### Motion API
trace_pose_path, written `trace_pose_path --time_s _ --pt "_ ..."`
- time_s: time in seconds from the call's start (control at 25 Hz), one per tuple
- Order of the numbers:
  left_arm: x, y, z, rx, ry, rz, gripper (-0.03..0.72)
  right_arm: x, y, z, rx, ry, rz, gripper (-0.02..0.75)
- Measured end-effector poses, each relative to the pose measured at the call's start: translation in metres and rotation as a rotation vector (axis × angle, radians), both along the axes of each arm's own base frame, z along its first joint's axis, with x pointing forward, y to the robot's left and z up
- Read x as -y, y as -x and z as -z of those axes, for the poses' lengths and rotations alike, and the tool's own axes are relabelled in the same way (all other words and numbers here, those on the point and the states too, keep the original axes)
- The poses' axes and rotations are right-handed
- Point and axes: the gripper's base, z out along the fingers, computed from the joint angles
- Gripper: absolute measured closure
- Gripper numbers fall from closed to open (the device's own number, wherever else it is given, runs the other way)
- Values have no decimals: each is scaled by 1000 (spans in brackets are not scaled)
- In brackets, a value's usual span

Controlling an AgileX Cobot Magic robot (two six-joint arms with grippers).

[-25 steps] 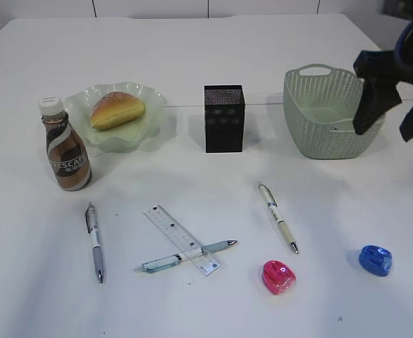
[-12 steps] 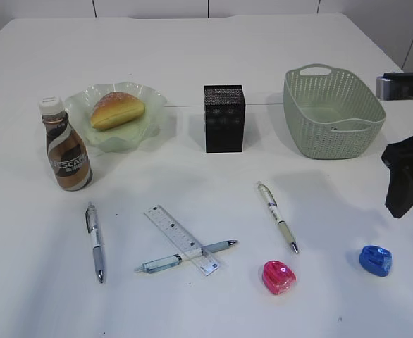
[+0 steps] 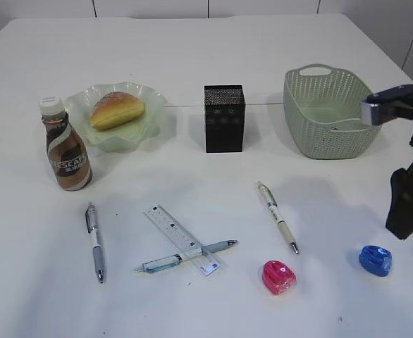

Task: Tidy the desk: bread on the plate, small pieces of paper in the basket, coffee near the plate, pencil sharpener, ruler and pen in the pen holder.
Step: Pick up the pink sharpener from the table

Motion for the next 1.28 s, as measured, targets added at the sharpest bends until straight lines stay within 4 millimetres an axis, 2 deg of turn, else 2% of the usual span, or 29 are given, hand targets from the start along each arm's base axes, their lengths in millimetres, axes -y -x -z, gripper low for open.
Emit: trace_pose_path --time_s 0.04,0.08,0.12,0.24,0.52,0.68,0.96,1.16,1.2,1.24,1.28 --pt "0 0 0 0 0 0 270 -3 3 11 -21 -29 -72 208" --pt "0 0 0 0 0 0 270 -3 3 11 -21 -29 -72 208" --pt "0 0 0 -1 0 0 270 -4 6 23 -27 -49 -128 208" --pt "0 0 0 -2 0 0 270 -4 7 34 0 -49 -200 208" --pt "0 1 1 -17 -3 1 270 -1 -6 38 128 -5 -251 208" --pt "0 3 3 -45 -7 2 275 -2 -9 49 101 -5 -253 208" --pt "0 4 4 -55 -7 3 279 -3 -11 48 119 -25 -241 206" --pt "0 4 4 -55 -7 3 286 -3 -13 48 137 -12 -245 175" --pt "0 4 4 -55 -7 3 286 0 -16 52 152 18 -263 136" --pt "0 4 4 -55 -7 3 287 0 -16 52 152 18 -263 136" --pt "0 4 4 -55 -7 3 287 0 -19 62 126 22 -274 135"
